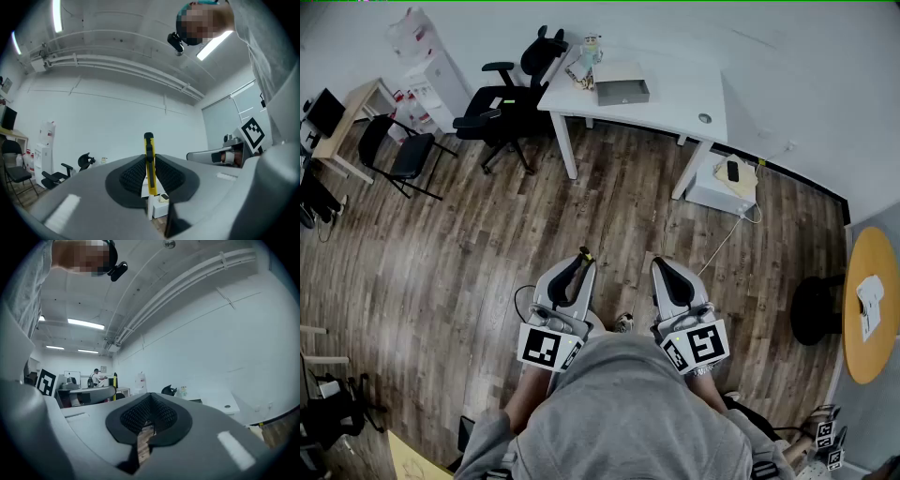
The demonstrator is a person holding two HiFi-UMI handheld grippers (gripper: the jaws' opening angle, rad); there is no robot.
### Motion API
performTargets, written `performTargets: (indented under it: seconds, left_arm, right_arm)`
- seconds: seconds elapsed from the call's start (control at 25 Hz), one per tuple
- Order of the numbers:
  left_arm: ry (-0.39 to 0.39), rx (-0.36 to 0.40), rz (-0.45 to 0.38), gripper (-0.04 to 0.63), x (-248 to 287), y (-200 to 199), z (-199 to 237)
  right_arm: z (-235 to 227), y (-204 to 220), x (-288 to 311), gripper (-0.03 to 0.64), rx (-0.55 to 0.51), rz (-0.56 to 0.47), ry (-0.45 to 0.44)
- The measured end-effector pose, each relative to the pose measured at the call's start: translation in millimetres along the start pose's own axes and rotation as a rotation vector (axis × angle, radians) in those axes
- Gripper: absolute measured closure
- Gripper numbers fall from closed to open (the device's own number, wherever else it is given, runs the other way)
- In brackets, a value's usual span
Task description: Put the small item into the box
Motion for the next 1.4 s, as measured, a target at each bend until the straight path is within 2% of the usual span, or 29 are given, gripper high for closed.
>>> performTargets:
  seconds: [0.64, 1.16, 1.4]
  left_arm:
    - [0.002, 0.015, 0.029, 0.532, 7.7, 5.2, -13.6]
    - [-0.029, -0.011, 0.039, 0.532, 13.9, 10.6, -16.4]
    - [-0.045, -0.024, 0.077, 0.532, 14.6, 23.5, -9.8]
  right_arm:
    - [-22.7, 6.5, -13.1, 0.601, 0.044, 0.004, 0.034]
    - [-29.3, 13.5, -15.6, 0.601, 0.054, 0.018, 0.037]
    - [-35.1, 17.6, -9.3, 0.601, 0.085, 0.021, 0.047]
Point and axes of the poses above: the fingertips, and each gripper's own axes: x forward along the fingers, z to its left, y out of its underside, the point moved 1 cm from there along -x, backward along the fingers, and after that the axes turned 4 degrees about y, right-handed, at the moved point
